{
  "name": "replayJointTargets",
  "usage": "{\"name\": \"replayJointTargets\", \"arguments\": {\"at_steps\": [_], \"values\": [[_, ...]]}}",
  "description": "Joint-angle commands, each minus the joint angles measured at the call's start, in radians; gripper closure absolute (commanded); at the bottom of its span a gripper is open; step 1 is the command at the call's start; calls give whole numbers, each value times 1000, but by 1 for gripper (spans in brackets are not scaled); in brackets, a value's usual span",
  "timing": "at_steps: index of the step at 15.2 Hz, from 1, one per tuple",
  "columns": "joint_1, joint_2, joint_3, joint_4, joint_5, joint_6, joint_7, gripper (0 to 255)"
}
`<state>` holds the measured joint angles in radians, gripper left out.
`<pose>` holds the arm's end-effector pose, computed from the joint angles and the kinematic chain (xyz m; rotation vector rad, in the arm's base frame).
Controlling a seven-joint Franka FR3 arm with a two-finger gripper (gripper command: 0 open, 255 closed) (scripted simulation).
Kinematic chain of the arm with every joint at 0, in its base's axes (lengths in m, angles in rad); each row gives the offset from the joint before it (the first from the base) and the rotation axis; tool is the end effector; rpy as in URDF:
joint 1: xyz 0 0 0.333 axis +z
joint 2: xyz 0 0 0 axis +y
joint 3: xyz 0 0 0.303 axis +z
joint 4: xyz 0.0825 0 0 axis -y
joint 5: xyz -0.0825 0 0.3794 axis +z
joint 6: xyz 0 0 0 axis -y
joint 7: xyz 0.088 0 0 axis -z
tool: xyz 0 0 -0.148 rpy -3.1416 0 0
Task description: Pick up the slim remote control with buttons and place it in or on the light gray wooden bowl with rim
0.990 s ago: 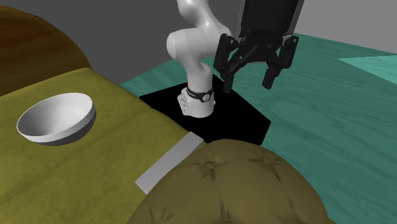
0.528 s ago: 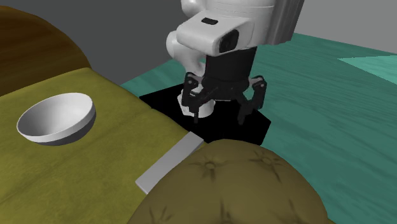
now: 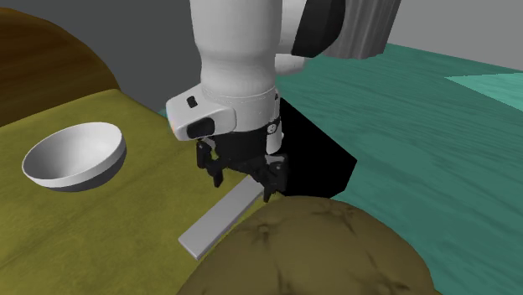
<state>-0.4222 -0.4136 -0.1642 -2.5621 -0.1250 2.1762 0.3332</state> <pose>0.3381 -0.2306 0.3578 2.8334 -1.2599 0.0314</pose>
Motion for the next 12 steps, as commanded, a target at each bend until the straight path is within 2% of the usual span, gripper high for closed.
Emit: {"name": "replayJointTargets", "arguments": {"at_steps": [1, 3, 12], "values": [[-32, 37, -25, -21, 0, 52, 35, 0], [-59, 69, -47, -37, 4, 94, 67, 0], [-57, 148, -58, -83, 7, 217, 61, 0]]}}
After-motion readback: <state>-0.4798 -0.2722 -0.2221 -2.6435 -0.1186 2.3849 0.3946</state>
